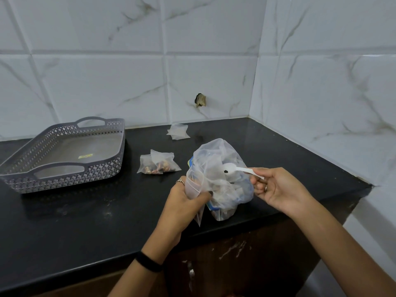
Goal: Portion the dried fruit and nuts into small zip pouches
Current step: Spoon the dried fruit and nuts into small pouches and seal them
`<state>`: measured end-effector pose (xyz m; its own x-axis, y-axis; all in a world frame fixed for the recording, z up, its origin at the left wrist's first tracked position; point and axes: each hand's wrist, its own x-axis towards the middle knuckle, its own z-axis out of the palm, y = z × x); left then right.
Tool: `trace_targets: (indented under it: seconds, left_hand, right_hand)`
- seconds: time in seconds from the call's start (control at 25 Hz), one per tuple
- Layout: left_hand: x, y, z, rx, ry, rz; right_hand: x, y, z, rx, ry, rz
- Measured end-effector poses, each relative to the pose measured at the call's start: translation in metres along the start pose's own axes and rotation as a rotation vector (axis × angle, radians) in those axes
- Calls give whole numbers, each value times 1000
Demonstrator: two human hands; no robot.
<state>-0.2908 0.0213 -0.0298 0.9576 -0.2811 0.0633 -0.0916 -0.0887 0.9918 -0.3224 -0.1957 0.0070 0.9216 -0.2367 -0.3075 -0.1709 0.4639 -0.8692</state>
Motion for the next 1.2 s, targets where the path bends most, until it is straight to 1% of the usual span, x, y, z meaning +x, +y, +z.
trace_targets:
  seconds: [0.16,0.32,0.44,0.6,0.72,0.84,0.88,1.0,1.04,1.08,1.12,1.16,1.2]
  left_hand:
    - [-4,2,-4,75,45,5]
    - [-10,8,-6,174,107,56]
    - [-12,13,-7,279,142,121]
    - [-12,12,-9,292,142,122]
    - [-11,11,-10,275,136,107]
    - [-11,10,-9,259,128,94]
    - [-11,9,-9,256,133,95]
    - [-10,7,-7,226,148,91]
    - [-10,7,-7,222,150,88]
    - [-10,7,-6,222,151,86]
    - [-9,6,-6,227,150,85]
    - [-9,7,-6,235,149,86]
    - [-9,6,-6,247,151,89]
  right_hand:
    - [-10,-7,-6,10,-13,-59]
    - [-24,-13,1,-66,-24,-145]
    - [-41,-15,15,-123,-98,-203]
    - [-64,-10,42,-228,-226,-307]
    - [-73,-1,55,-461,-253,-463]
    - [-72,11,57,-820,-231,-703]
    - [-72,15,56,-963,-215,-821]
    - [-66,25,50,-1464,-155,-1308]
    - [-64,26,48,-1563,-150,-1425]
    - [-61,26,46,-1611,-142,-1496]
    - [-59,25,44,-1615,-137,-1516]
    - [-59,24,43,-1578,-141,-1481]
    - [-60,24,44,-1499,-150,-1403]
